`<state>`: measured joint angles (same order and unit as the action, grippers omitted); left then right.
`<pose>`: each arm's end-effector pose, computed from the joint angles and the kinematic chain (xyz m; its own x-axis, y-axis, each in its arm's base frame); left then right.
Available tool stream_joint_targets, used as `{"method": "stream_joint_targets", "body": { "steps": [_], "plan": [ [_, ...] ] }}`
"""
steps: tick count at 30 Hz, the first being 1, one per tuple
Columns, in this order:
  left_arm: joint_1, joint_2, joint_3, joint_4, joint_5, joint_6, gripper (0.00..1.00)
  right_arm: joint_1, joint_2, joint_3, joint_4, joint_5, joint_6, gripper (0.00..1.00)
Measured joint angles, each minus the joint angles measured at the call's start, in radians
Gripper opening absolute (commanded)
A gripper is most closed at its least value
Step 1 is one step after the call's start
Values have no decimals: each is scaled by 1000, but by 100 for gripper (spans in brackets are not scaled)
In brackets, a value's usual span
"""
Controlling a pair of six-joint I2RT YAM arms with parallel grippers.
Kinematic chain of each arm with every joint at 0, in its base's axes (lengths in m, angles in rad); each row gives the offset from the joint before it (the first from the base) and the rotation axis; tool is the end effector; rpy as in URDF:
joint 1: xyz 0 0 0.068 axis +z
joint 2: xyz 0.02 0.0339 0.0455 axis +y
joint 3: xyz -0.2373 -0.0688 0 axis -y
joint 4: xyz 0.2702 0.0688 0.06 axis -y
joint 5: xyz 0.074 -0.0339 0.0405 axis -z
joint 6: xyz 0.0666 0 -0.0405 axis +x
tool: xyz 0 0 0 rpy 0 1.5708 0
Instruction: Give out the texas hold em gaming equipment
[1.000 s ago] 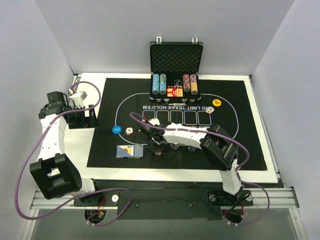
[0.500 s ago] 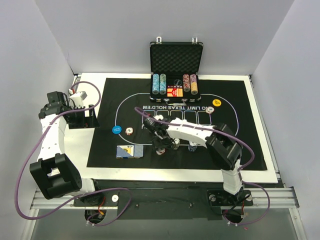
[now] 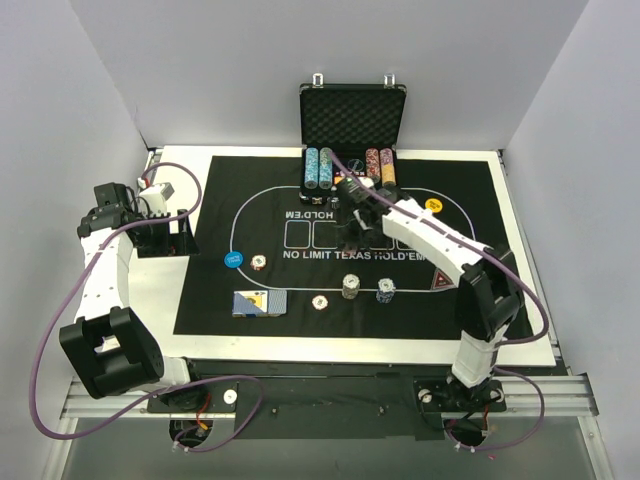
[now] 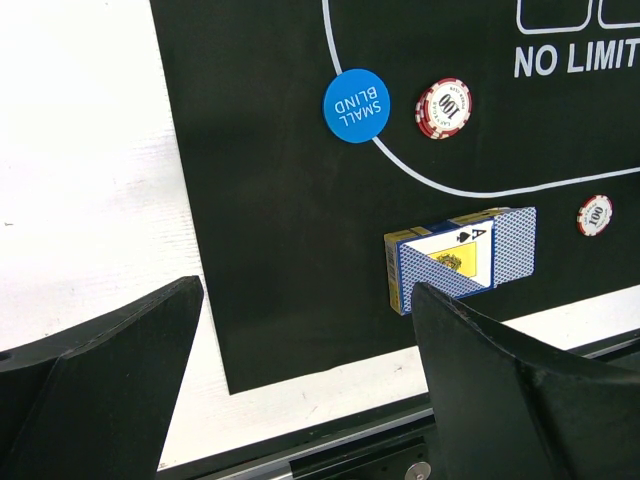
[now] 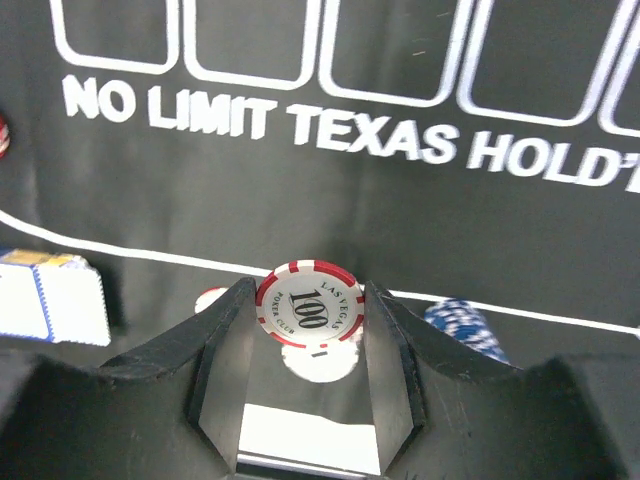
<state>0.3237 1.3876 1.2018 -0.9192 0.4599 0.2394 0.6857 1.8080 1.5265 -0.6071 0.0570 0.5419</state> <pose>0.3066 0.0717 0.2364 -0.8457 -0.0596 -0.5304 0.1076 0.9543 -0.2788 0.3434 0.2760 0.2177 -0.8264 -0.0108 -0.5630 -0.2079 0.9350 0.2873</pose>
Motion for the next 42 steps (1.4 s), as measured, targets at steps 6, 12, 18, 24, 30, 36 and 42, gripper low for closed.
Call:
{"method": "stream_joint_targets", "body": {
  "steps": [6, 12, 18, 24, 30, 36, 42],
  "plan": [
    [0, 0, 0, 0, 0, 0, 97, -182, -69, -84, 1, 13, -24, 10],
    [0, 0, 0, 1, 0, 0, 97, -365, -103, -261, 11, 60, -23, 10],
    [0, 1, 0, 3, 1, 0, 97, -395, -101, -358, 39, 79, 2, 10],
    [0, 1, 0, 3, 1, 0, 97, -396, -92, -419, 86, 106, 34, 10],
    [0, 1, 0, 3, 0, 0, 97, -406, -77, -462, 122, 145, 66, 11],
    [0, 1, 0, 3, 1, 0, 97, -424, -77, -507, 158, 154, 91, 53],
    [0, 1, 0, 3, 0, 0, 97, -423, -109, -537, 178, 160, 95, 67]
  ]
}}
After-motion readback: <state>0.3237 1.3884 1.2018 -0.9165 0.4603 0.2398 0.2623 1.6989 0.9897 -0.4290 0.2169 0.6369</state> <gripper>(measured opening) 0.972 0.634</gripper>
